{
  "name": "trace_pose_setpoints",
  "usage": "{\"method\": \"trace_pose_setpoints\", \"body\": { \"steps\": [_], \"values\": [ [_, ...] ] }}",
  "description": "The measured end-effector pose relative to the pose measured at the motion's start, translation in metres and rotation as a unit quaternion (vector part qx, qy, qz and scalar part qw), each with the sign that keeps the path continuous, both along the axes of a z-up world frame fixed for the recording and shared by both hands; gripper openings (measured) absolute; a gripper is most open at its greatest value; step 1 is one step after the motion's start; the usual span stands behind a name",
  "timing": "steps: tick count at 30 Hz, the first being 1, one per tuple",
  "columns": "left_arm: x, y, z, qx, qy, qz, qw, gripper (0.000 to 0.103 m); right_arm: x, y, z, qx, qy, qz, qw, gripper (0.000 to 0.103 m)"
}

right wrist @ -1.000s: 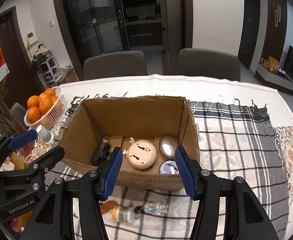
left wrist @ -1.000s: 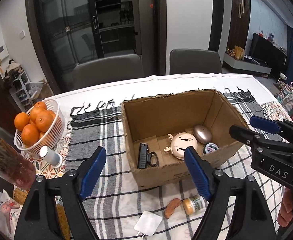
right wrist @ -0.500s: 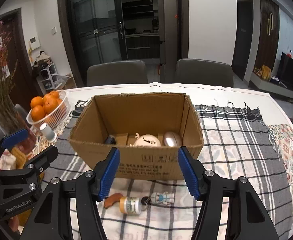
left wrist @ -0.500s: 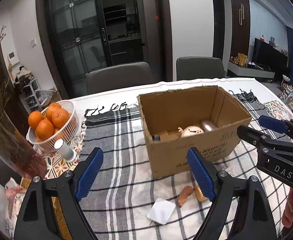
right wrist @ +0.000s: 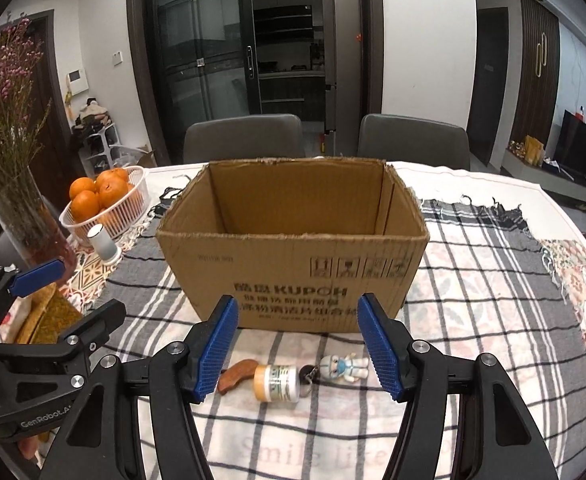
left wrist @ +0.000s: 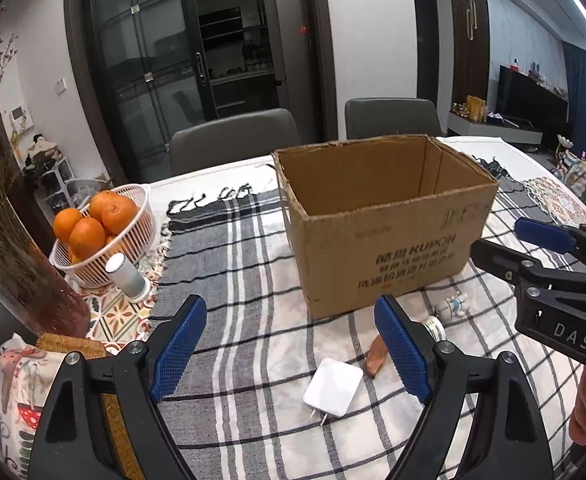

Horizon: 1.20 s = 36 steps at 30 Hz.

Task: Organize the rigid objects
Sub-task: 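Withdraw both tools from the box toward the remaining items, then grasp the white square plug with the left tool while the right tool grasps the pill bottle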

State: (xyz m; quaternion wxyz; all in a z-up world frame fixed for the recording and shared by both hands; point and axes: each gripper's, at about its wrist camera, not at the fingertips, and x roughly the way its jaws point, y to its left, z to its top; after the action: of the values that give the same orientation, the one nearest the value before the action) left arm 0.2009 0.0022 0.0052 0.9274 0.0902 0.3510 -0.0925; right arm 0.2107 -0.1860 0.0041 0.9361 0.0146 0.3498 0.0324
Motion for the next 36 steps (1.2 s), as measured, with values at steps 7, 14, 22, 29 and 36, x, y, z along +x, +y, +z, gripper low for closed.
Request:
{"method": "trace_pose_setpoints", "body": {
  "steps": [7, 14, 22, 29, 36],
  "values": [
    [-0.008, 0.001, -0.016, 0.005, 0.005, -0.013, 0.9999, 0.086, -0.009, 0.004, -0.017, 0.011, 0.006, 0.006, 1.000, 0.063],
    [-0.012, 0.001, -0.032, 0.003, 0.021, -0.031, 0.9993, 0.086, -0.015, 0.008, -0.034, 0.016, 0.014, 0.005, 1.000, 0.063],
    [-0.016, -0.001, -0.053, 0.015, 0.036, -0.062, 0.9973, 0.086, -0.017, 0.013, -0.051, 0.011, 0.023, 0.012, 1.000, 0.063],
    [-0.017, -0.001, -0.072, 0.023, 0.054, -0.083, 0.9948, 0.086, -0.017, 0.020, -0.068, 0.000, 0.032, 0.019, 0.999, 0.063],
    [-0.012, -0.003, -0.090, 0.017, 0.082, -0.098, 0.9917, 0.086, -0.011, 0.021, -0.088, 0.002, 0.054, 0.018, 0.998, 0.063]
  ]
}}
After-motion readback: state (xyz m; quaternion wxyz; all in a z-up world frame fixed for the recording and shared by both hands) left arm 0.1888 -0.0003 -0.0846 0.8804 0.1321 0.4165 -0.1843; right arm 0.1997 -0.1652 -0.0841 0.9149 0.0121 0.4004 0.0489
